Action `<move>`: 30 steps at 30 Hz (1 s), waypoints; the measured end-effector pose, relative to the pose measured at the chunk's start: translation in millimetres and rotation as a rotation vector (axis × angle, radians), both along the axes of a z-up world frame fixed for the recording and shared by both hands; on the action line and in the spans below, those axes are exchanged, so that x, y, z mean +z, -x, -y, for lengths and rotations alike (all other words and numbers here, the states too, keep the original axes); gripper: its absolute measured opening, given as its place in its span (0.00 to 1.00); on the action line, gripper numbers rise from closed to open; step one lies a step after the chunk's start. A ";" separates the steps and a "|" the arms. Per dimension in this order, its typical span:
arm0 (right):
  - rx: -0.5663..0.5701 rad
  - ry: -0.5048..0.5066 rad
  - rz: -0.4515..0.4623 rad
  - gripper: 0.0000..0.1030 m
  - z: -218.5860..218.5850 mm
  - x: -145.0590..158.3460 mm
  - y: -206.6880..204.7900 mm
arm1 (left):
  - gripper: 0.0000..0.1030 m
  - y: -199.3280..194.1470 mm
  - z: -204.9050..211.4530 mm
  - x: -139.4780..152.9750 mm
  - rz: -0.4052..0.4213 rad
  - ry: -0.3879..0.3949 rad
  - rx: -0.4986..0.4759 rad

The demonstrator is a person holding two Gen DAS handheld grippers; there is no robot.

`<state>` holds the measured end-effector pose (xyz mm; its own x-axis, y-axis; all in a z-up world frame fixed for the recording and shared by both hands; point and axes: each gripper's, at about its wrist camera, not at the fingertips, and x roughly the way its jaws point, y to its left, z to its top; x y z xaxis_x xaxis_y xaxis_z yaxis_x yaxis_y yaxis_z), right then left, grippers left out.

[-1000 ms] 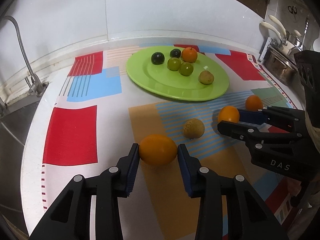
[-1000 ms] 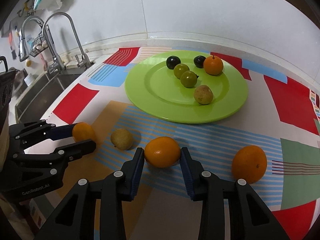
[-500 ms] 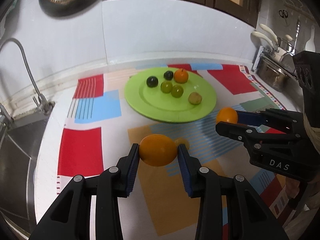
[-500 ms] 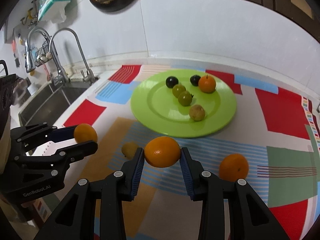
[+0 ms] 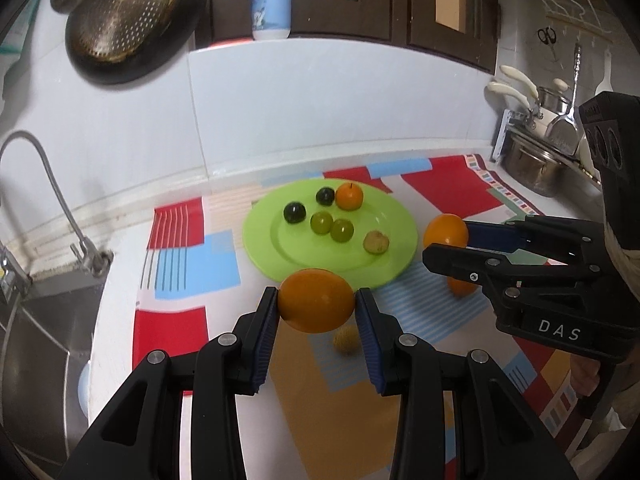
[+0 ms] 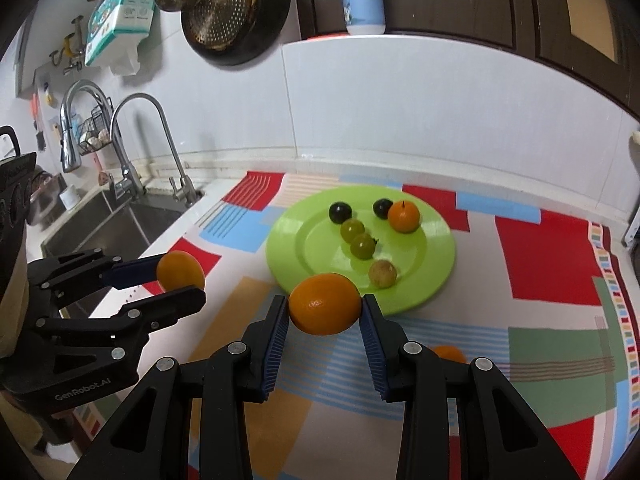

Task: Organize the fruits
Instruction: 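Carry the orange and tangerine onto the green plate and open both tools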

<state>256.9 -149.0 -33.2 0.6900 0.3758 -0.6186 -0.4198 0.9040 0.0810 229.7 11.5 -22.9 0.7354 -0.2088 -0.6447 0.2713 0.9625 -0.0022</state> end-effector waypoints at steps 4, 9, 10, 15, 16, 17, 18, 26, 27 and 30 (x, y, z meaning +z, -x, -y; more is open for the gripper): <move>-0.004 -0.010 0.020 0.37 1.8 8.0 -6.4 | 0.37 -7.1 1.1 7.1 0.027 -0.006 -0.009; -0.012 -0.011 0.050 0.37 1.9 18.6 -16.9 | 0.37 -20.6 2.4 16.1 0.056 -0.004 -0.014; -0.012 -0.014 0.053 0.37 2.1 20.8 -20.4 | 0.37 -23.9 2.6 17.7 0.061 -0.008 -0.015; -0.012 -0.023 0.060 0.37 0.7 28.0 -34.7 | 0.37 -40.1 2.4 24.0 0.082 -0.015 -0.015; -0.010 -0.025 0.057 0.37 0.3 28.8 -38.2 | 0.37 -42.6 2.9 24.9 0.084 -0.016 -0.015; -0.006 -0.031 0.052 0.37 -0.3 29.8 -43.1 | 0.37 -45.9 2.7 25.6 0.085 -0.016 -0.015; -0.005 -0.032 0.049 0.37 -0.4 30.0 -45.8 | 0.37 -49.6 2.6 26.3 0.087 -0.016 -0.015; 0.008 -0.018 0.042 0.37 -6.5 33.5 -76.1 | 0.37 -76.6 2.0 25.1 0.072 -0.010 -0.019; 0.009 -0.019 0.037 0.37 -7.2 33.1 -79.9 | 0.37 -81.2 1.8 23.6 0.068 -0.010 -0.020; 0.014 -0.018 0.019 0.37 -9.4 30.7 -93.5 | 0.37 -92.3 1.3 18.8 0.056 -0.013 -0.020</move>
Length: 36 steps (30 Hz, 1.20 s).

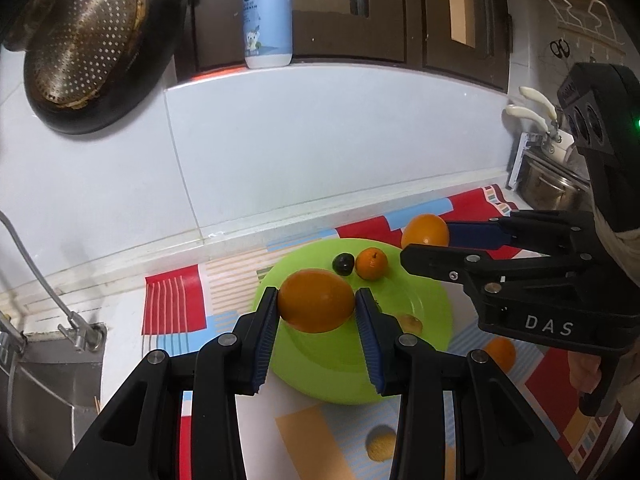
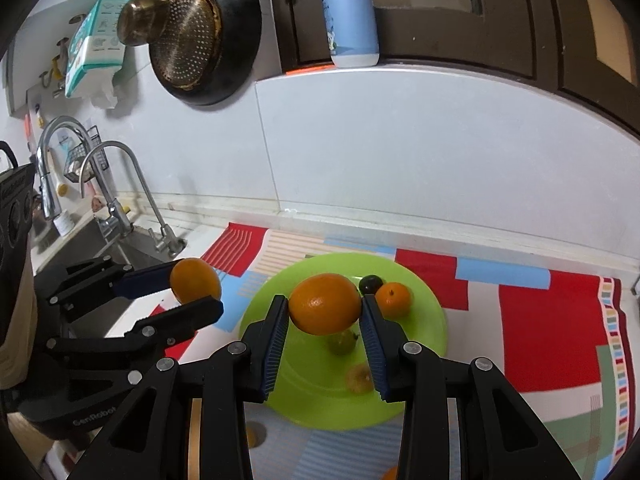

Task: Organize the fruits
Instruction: 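Carry the orange and tangerine onto the green plate and open both tools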

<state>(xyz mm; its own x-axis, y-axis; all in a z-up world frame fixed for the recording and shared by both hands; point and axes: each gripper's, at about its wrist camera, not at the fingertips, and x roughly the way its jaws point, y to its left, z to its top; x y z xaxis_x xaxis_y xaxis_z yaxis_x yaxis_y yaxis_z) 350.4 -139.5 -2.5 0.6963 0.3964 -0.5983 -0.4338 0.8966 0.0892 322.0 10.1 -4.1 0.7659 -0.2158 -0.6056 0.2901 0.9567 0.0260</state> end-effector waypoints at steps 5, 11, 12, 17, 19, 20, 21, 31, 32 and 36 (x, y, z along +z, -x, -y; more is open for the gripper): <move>0.006 0.023 -0.025 0.37 -4.2 -6.8 -21.4 | 0.37 -13.8 0.4 -7.8 -0.013 -0.016 -0.005; 0.003 0.042 -0.053 0.37 -8.0 -16.1 -43.4 | 0.37 -31.7 0.6 -18.1 -0.037 -0.030 -0.020; 0.002 0.044 -0.057 0.37 -8.6 -18.0 -46.5 | 0.37 -35.4 0.9 -20.7 -0.043 -0.033 -0.024; -0.002 0.046 -0.087 0.37 -11.7 -29.1 -62.0 | 0.37 -51.0 1.1 -29.3 -0.069 -0.035 -0.038; -0.003 0.047 -0.095 0.37 -12.3 -32.7 -66.2 | 0.37 -57.9 0.8 -32.8 -0.081 -0.028 -0.042; -0.003 0.048 -0.101 0.37 -12.6 -35.0 -69.1 | 0.37 -61.1 1.1 -34.4 -0.087 -0.027 -0.045; -0.003 0.049 -0.104 0.37 -12.9 -36.3 -71.1 | 0.37 -64.8 1.7 -37.0 -0.095 -0.028 -0.049; -0.005 0.059 -0.134 0.37 -13.1 -47.1 -86.6 | 0.37 -82.4 5.3 -52.2 -0.132 -0.050 -0.069; -0.003 0.060 -0.135 0.37 -13.3 -47.8 -87.2 | 0.37 -83.5 5.4 -53.1 -0.134 -0.050 -0.069; -0.005 0.062 -0.140 0.37 -12.6 -49.8 -89.1 | 0.37 -87.0 5.9 -54.5 -0.135 -0.046 -0.068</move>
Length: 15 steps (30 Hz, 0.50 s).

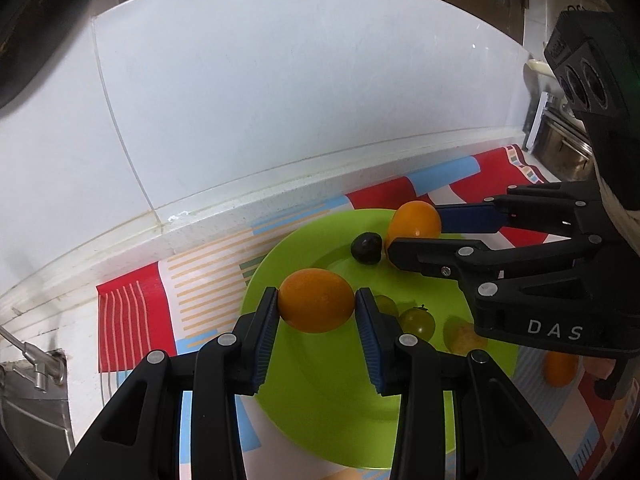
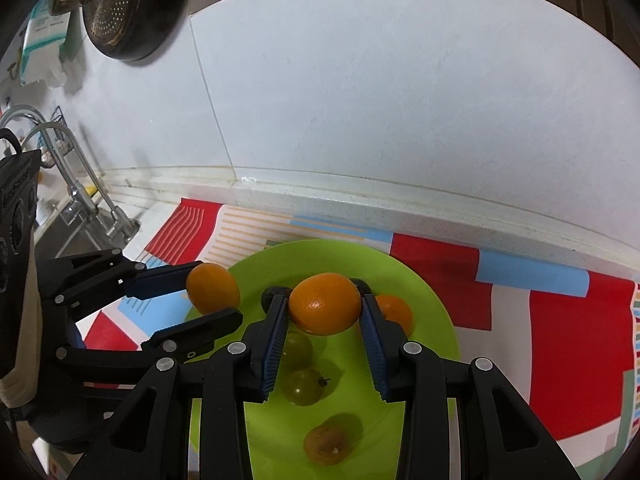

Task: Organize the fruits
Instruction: 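Carry the orange and tangerine onto the green plate and open both tools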

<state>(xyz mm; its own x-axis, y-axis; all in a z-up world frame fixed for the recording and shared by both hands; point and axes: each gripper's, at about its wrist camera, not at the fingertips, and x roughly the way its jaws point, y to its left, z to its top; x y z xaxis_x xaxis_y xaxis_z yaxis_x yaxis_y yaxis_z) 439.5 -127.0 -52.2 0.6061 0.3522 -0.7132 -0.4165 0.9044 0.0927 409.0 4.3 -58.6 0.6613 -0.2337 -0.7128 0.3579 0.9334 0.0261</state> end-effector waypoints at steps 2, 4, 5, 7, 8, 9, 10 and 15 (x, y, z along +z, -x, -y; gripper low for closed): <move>-0.003 -0.001 -0.003 0.37 0.5 -0.9 -0.8 | 0.39 -0.4 -0.3 0.5 0.001 0.000 0.001; -0.008 0.000 -0.007 0.37 1.1 -1.6 -1.0 | 0.40 0.5 -0.5 2.1 0.012 -0.004 0.006; -0.010 0.002 -0.006 0.37 1.2 -1.7 -1.3 | 0.42 0.7 -0.5 2.5 0.015 -0.006 0.008; -0.021 0.009 -0.008 0.38 1.8 -1.3 -1.1 | 0.44 1.6 -1.5 4.9 0.019 -0.006 0.014; -0.027 0.013 -0.007 0.43 2.3 -0.6 -0.9 | 0.44 2.0 -2.6 6.0 0.020 -0.007 0.020; -0.035 0.014 -0.003 0.50 2.9 0.2 -0.1 | 0.45 2.6 -3.7 7.5 0.023 -0.006 0.026; -0.042 0.012 0.007 0.50 4.3 2.1 1.8 | 0.45 3.4 -4.5 8.8 0.025 -0.006 0.032; -0.052 0.022 0.034 0.50 7.6 10.6 12.1 | 0.49 13.6 -7.0 18.3 0.042 -0.006 0.052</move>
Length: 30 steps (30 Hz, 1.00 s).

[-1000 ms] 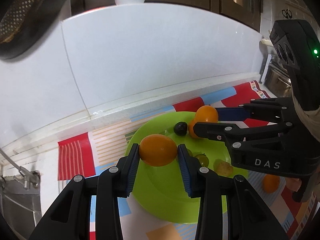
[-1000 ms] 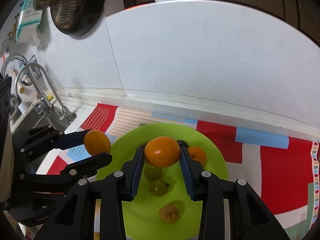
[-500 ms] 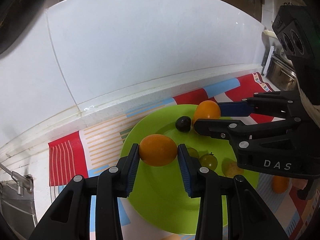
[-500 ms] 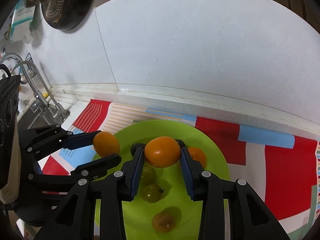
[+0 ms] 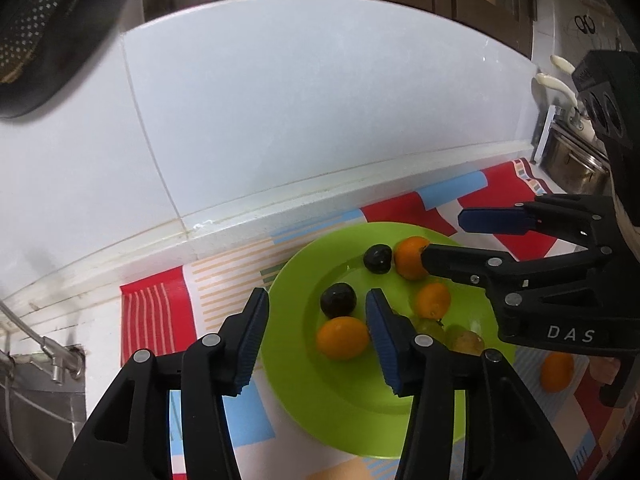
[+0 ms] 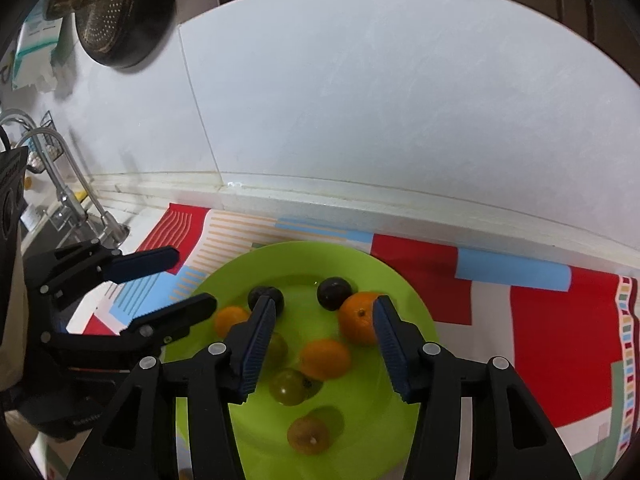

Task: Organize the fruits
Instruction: 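Carry the orange and tangerine onto the green plate and open both tools, then withdraw both tools from the plate toward the last two fruits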

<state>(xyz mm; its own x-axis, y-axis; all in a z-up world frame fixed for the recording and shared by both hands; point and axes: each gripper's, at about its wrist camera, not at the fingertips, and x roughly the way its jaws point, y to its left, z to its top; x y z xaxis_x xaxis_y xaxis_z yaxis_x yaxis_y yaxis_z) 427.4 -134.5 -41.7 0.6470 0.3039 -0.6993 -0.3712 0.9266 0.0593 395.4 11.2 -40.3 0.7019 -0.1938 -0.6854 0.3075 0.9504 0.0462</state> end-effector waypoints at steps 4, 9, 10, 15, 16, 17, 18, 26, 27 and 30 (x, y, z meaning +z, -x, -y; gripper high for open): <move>-0.005 -0.001 0.024 0.50 3.1 10.0 12.6 | 0.53 13.5 1.0 11.2 0.023 0.003 0.011; -0.024 -0.031 0.049 0.50 11.3 23.3 31.7 | 0.58 32.0 1.5 27.9 0.053 0.024 0.027; -0.027 -0.035 0.053 0.50 12.4 25.4 35.2 | 0.58 36.1 1.7 31.0 0.057 0.028 0.033; -0.039 -0.053 0.066 0.50 18.6 35.4 57.6 | 0.65 58.7 1.1 44.6 0.085 0.052 0.053; -0.041 -0.055 0.071 0.50 19.6 37.1 62.4 | 0.66 63.9 0.8 46.7 0.090 0.057 0.058; -0.045 -0.055 0.077 0.50 20.8 39.0 68.2 | 0.67 68.0 0.7 48.3 0.094 0.059 0.061; -0.051 -0.055 0.085 0.50 22.2 41.1 74.2 | 0.69 73.2 0.4 50.2 0.098 0.061 0.066; -0.079 -0.056 0.125 0.58 28.9 52.9 111.8 | 0.77 109.9 -0.3 60.9 0.122 0.082 0.096; -0.082 -0.059 0.128 0.59 29.6 53.9 115.3 | 0.77 114.3 -0.3 60.9 0.121 0.086 0.095; -0.100 -0.061 0.147 0.65 33.4 57.0 130.0 | 0.78 128.0 1.0 59.6 0.120 0.083 0.095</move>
<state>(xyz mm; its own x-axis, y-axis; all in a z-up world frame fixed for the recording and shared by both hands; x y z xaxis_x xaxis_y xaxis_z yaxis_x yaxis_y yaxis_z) 297.4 -167.9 15.3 0.7701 0.2721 -0.5769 -0.2864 0.9557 0.0684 267.4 10.3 19.3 0.7956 -0.1752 -0.5799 0.2132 0.9770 -0.0028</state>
